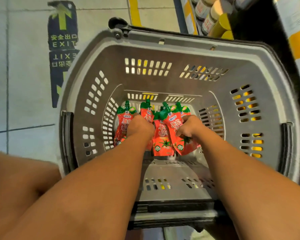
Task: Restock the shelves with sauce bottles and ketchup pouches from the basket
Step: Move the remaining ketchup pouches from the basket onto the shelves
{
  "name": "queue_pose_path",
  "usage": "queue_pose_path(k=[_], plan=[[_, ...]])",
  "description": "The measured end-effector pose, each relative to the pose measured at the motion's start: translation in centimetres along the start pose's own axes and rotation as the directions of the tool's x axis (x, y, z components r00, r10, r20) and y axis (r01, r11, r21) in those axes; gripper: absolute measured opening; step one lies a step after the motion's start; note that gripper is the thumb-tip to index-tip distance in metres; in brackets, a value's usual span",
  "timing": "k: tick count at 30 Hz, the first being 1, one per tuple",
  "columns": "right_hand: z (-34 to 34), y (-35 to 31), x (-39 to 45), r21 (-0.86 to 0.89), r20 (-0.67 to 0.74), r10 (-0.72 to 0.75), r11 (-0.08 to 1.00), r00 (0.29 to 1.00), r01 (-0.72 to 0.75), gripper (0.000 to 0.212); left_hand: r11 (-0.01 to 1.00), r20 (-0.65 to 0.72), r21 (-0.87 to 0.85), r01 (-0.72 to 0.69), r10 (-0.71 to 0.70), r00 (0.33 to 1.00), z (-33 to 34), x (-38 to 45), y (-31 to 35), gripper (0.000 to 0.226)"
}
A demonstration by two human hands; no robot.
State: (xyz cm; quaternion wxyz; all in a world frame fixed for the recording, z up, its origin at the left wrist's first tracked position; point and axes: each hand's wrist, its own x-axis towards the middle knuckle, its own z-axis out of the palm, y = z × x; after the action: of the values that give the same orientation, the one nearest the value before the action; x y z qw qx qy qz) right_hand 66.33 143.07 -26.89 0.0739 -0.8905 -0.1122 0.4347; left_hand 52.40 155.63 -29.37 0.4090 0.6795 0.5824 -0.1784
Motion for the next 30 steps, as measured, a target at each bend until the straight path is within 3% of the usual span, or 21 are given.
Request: queue_pose_path(k=[7, 19, 30], plan=[[-2.3, -0.3, -3.7, 0.208, -0.026, -0.05, 0.977, 0.998, 0.054, 0.033, 0.995, 0.002, 0.016, -0.095, 0.095, 0.995, -3.0, -2.4, 0.3, 0.037], [-6.4, 0.1, -14.8, 0.226, -0.205, -0.118, 0.96, 0.972, 0.164, 0.041, 0.895, -0.041, -0.034, -0.444, 0.443, 0.896, -10.3, -10.1, 3.0, 0.022], [-10.1, 0.0, -24.4, 0.29, -0.461, -0.207, 0.884, 0.863, 0.367, 0.034, 0.761, -0.073, -0.27, -0.591, 0.595, 0.8, -12.9, -19.4, 5.4, 0.026]])
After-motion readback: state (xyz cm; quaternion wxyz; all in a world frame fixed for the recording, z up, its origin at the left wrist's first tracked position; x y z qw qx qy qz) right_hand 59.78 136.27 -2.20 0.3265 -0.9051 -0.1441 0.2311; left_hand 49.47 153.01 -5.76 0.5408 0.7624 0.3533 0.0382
